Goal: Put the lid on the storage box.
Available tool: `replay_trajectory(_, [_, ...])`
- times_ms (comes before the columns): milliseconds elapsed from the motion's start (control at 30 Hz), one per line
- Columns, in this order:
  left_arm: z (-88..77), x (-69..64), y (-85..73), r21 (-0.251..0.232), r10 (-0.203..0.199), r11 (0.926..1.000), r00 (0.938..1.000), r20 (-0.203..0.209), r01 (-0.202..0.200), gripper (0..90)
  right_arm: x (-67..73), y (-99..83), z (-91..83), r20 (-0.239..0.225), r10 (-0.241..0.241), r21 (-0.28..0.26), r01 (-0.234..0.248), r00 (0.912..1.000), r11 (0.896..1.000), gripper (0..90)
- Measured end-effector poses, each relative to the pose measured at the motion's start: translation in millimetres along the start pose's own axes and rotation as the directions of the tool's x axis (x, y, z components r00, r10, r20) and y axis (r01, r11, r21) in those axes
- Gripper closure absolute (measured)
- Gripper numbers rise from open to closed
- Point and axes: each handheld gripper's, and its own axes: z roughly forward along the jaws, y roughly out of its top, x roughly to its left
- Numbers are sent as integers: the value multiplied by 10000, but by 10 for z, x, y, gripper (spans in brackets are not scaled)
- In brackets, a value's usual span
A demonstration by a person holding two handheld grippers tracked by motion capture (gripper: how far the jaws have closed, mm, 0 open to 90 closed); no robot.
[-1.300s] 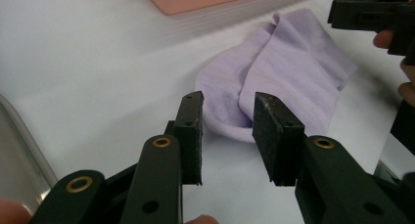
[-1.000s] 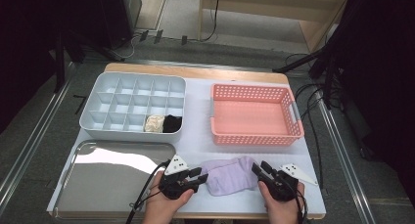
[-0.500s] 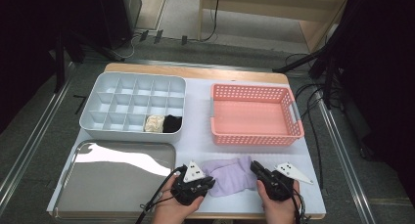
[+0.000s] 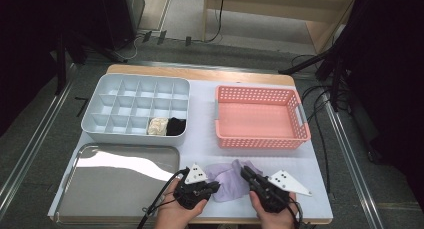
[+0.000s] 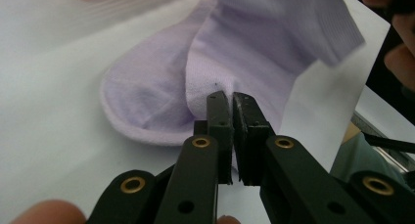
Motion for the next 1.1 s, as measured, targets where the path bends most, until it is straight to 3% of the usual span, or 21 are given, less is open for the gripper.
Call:
replay_trajectory(133, [-23, 64, -7, -26, -383, 9993, 9991, 156, 384, 818, 231, -85, 100, -951, -753, 610, 813, 9926, 9948, 821])
replay_trajectory(200, [-51, 98, -7, -113, -455, 9989, 9989, 150, 456, 763, 299, -131, 122, -1587, -870, 859, 1016, 9835, 9911, 745])
replay_trajectory(233, [-73, 118, -6, -187, -485, 9986, 9987, 147, 488, 747, 309, -140, 112, -1621, -890, 878, 1042, 9827, 9907, 713])
replay_trajectory(267, [-101, 140, -3, -242, -530, 9983, 9985, 171, 534, 735, 307, -148, 88, -1545, -919, 852, 1059, 9837, 9907, 691])
replay_trajectory(333, [-157, 185, 7, -450, -630, 9969, 9978, 182, 638, 719, 253, -165, 17, -1348, -508, 752, 614, 9896, 9953, 661])
replay_trajectory(433, [-225, 231, 25, -862, -780, 9931, 9968, 182, 793, 700, 145, -245, -78, -493, 43, 944, 4, 9988, 9955, 644])
replay_trajectory(600, [-304, 275, 45, -1310, -813, 9879, 9964, 229, 836, 660, 37, -394, -153, 497, 507, 1494, -577, 9975, 9871, 623])
replay_trajectory(867, [-296, 278, 61, -1461, -957, 9837, 9931, 685, 1048, 578, 50, -508, -163, 356, 772, 1909, -826, 9964, 9781, 588])
replay_trajectory(967, [-252, 250, 58, -1175, -896, 9881, 9925, 829, 990, 575, 63, -540, -123, 430, 772, 2142, -846, 9961, 9731, 597])
replay_trajectory(1033, [-199, 225, 46, -756, -823, 9934, 9949, 581, 866, 640, 61, -551, -110, 516, 801, 2137, -893, 9955, 9728, 651])
replay_trajectory(1100, [-151, 197, 24, -392, -605, 9973, 9970, 480, 624, 777, 45, -548, -107, 497, 770, 2163, -860, 9958, 9725, 761])
